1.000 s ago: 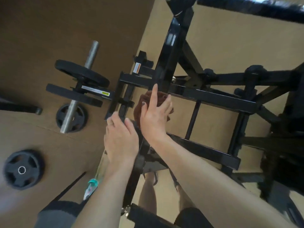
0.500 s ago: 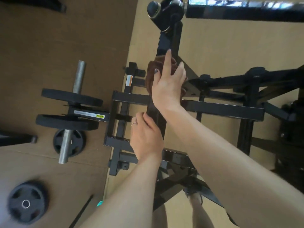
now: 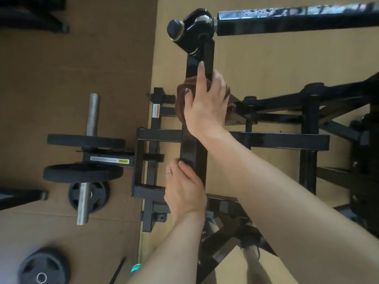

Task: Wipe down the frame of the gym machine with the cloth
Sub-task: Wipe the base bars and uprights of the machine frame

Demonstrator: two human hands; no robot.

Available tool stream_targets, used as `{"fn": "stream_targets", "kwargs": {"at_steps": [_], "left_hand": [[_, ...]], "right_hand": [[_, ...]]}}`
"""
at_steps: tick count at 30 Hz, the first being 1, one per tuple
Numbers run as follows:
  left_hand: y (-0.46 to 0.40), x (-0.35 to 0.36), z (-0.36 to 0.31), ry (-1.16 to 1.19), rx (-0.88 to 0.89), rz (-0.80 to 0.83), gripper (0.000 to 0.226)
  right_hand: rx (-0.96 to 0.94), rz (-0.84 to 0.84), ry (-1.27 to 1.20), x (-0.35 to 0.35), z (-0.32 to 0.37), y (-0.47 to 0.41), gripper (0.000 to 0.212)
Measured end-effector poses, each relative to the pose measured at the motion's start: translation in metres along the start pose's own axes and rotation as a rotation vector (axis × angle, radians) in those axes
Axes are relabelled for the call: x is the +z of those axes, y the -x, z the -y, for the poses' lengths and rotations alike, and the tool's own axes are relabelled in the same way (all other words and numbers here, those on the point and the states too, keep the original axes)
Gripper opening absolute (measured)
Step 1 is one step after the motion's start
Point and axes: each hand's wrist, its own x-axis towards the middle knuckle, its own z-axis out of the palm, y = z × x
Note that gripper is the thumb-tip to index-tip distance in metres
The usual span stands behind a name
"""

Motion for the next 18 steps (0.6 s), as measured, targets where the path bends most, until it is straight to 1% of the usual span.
{"fn": "stream_targets", "kwargs": {"at_steps": [3,5,9,11,15,18], "left_hand": [[0.000,0.000,0.001,0.013,-0.013,0.022,0.036],[-0.001,0.001,0.001,0.022,-0.030,0.031,0.028],[-0.002,0.000,0.000,0.012,-0.040,0.044,0.033],[-0.002,0.000,-0.001,0.013,-0.043,0.045,0.036],[-0.001,0.001,-0.001,0.027,-0.011,0.012,0.046],[-0.001,0.002,0.001,0.035,-0.012,0.006,0.044]], "right_hand": [[0.019,-0.003,0.017,0.000,0.003,-0.018,0.070],[0.032,0.000,0.009,-0.002,0.005,-0.013,0.070],[0.034,0.047,-0.137,-0.002,0.002,0.047,0.071],[0.023,0.062,-0.142,0.000,-0.002,0.066,0.070],[-0.085,0.012,0.021,0.003,-0.008,0.036,0.069],[-0.050,-0.009,0.021,0.000,-0.003,0.000,0.068]]}}
